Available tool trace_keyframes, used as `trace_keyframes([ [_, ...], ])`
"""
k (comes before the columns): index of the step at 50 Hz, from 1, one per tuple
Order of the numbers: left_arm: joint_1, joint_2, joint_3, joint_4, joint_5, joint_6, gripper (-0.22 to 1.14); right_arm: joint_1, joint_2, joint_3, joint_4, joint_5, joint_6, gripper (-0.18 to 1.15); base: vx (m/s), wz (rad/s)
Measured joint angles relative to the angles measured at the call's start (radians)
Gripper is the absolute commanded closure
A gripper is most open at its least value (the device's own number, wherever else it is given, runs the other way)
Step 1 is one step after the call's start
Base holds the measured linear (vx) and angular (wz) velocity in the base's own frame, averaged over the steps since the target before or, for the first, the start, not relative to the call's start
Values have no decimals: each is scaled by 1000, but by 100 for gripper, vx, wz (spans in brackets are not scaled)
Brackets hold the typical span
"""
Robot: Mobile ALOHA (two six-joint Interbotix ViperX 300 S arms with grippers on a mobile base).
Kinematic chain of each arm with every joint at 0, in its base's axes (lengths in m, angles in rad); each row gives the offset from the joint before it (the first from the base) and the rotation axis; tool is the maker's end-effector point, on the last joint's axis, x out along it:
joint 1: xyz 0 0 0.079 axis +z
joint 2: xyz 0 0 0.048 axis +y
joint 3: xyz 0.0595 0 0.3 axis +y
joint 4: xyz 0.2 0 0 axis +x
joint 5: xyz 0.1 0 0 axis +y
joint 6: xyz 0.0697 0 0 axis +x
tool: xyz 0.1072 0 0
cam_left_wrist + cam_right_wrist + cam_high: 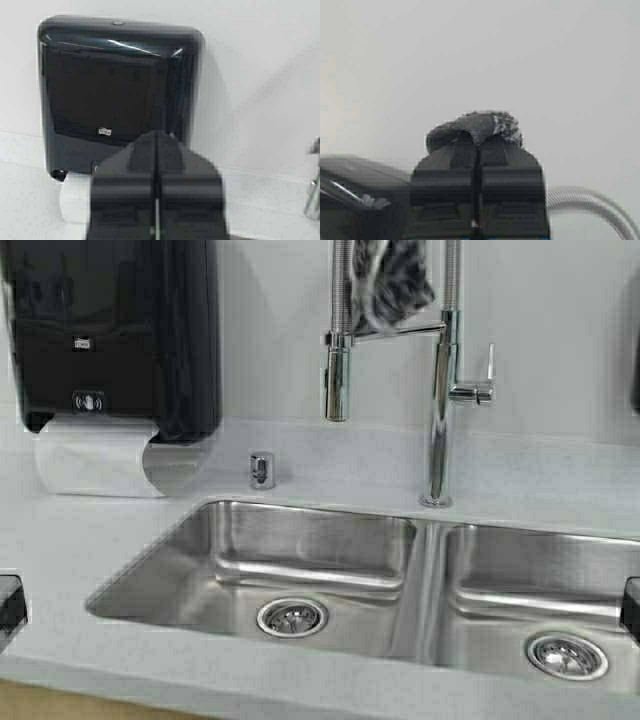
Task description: Get the cloth and wipe up the spill under the wine glass
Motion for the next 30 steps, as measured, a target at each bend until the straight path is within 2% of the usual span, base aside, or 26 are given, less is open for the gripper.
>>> trace_keyframes([
  [19, 0, -5, 0, 0, 0, -6, 89, 141, -140, -149, 0, 308, 11, 90, -14, 9],
  [30, 2, -31, 5, -6, 2, -6, 89, 305, -215, -147, -3, 509, 11, 90, -7, 22],
])
